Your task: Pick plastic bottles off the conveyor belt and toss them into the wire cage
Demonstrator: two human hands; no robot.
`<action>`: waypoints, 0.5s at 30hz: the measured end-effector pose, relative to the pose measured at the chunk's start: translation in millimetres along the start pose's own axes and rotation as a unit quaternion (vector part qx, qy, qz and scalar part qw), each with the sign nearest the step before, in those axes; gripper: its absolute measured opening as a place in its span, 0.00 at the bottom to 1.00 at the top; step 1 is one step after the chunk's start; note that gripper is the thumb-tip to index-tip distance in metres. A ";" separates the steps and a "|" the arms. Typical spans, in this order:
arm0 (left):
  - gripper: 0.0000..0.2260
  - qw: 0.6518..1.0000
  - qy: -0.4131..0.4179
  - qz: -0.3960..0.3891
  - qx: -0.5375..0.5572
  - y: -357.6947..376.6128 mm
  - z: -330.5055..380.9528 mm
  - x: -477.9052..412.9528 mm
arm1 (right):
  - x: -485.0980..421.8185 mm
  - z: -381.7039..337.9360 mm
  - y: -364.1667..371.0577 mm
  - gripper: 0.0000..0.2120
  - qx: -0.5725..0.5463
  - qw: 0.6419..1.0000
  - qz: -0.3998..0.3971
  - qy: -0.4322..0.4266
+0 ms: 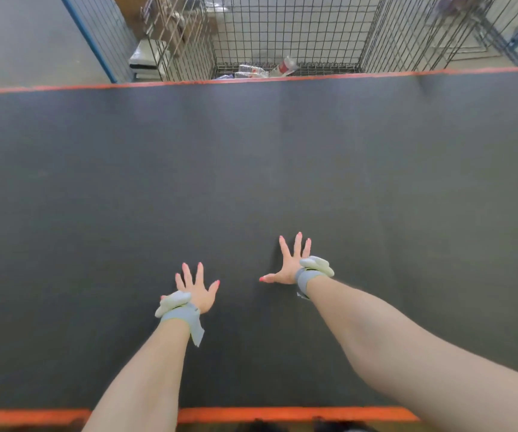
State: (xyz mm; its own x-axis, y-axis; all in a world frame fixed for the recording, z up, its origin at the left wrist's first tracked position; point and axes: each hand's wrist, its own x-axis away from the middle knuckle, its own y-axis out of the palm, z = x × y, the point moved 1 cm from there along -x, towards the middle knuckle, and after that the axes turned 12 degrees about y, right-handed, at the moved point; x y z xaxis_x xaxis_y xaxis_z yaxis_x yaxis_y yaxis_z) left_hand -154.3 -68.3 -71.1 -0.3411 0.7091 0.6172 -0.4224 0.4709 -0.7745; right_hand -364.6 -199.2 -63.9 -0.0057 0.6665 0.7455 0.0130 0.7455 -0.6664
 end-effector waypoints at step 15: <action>0.30 0.989 0.066 0.104 -0.081 -37.1 4.6 26.7 | 39.8 -32.1 2.6 0.57 -0.095 0.991 0.058 -0.068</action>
State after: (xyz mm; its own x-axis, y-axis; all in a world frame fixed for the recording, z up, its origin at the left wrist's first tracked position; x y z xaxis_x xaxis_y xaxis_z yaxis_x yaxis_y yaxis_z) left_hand -151.6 -69.3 -25.2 -0.2888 0.8572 0.4263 -0.2108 0.3774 -0.9017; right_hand -332.6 -170.9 -35.6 -0.1271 0.7522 0.6466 0.2092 0.6576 -0.7238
